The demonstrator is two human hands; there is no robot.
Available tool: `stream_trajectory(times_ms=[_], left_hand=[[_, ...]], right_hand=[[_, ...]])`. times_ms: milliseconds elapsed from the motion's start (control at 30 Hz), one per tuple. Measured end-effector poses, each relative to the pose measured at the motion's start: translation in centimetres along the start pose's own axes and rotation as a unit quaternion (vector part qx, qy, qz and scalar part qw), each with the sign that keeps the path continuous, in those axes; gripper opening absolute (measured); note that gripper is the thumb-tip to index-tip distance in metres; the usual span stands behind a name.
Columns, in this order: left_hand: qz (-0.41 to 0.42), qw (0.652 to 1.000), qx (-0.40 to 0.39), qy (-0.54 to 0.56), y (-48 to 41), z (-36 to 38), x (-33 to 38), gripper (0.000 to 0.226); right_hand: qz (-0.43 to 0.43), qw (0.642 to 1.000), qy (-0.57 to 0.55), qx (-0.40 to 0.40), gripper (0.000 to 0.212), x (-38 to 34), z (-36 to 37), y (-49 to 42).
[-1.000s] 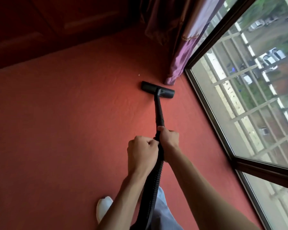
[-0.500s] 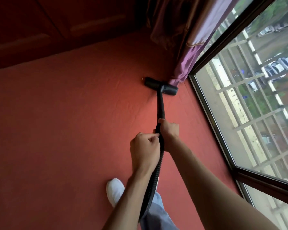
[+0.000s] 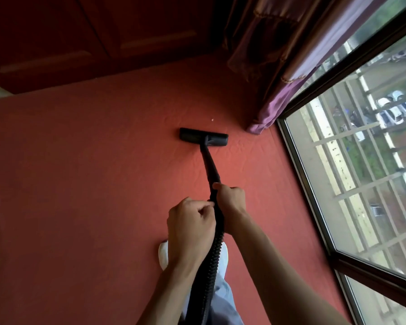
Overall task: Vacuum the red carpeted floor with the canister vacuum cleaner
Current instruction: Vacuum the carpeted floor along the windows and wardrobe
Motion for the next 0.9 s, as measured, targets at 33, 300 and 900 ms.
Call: stream_trajectory(times_ms=[33, 300, 900], left_hand=[[0.001, 1.000, -0.001, 0.001, -0.8, -0.2, 0.1, 0.023], [0.009, 1.000, 0.000, -0.003, -8.0, 0.0, 2.5, 0.037], [0.043, 0.991, -0.090, 0.087, -6.3, -1.0, 4.2, 0.022]], right_hand=[[-0.002, 1.000, -0.002, 0.004, 0.019, -0.5, 0.6, -0.7], [-0.031, 0.999, -0.020, 0.017, 0.014, -6.2, 4.4, -6.9], [-0.005, 1.000, 0.015, -0.005, 0.021, -9.1, 0.9, -2.4]])
Point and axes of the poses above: each hand's wrist, its own y-axis away from the middle knuckle, its own z-axis out of the palm, x = y × z, the point moved 3 cm from there along -y, towards the middle knuckle, and after that the axes turned 5 degrees about -z, right-handed, at the moved point
